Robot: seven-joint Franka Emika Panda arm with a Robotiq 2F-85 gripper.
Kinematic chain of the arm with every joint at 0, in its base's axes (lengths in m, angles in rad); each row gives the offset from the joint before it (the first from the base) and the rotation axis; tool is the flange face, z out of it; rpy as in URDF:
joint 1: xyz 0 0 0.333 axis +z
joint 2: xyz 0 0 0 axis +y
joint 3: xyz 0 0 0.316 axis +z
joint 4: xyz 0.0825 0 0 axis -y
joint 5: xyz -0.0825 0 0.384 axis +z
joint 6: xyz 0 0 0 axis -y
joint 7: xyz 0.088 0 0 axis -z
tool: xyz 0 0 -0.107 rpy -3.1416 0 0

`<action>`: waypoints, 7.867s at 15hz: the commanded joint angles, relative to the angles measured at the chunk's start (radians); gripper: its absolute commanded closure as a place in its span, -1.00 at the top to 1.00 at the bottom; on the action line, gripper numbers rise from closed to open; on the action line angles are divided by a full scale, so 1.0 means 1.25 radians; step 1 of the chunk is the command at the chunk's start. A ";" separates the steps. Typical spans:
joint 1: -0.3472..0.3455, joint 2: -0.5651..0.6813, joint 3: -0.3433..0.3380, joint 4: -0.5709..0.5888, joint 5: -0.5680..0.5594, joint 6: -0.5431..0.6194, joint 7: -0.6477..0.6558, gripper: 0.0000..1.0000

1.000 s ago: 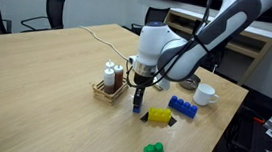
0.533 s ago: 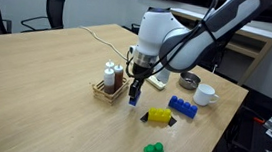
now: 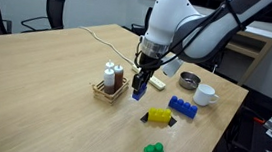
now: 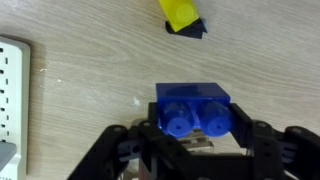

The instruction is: Put the small blue block on the yellow block

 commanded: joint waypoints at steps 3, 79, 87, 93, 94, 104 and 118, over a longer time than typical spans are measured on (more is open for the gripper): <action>0.020 -0.091 -0.011 -0.154 0.080 0.140 0.108 -0.13; 0.111 -0.153 -0.076 -0.292 -0.277 0.058 0.985 -0.13; 0.089 -0.117 -0.066 -0.293 -0.192 0.143 0.928 -0.13; 0.050 -0.126 -0.030 -0.307 -0.016 0.137 0.808 -0.13; 0.041 -0.124 -0.019 -0.308 0.017 0.137 0.783 -0.13; 0.075 -0.118 -0.083 -0.292 0.025 0.107 0.770 -0.13; 0.097 -0.074 -0.095 -0.266 -0.036 0.111 0.794 -0.13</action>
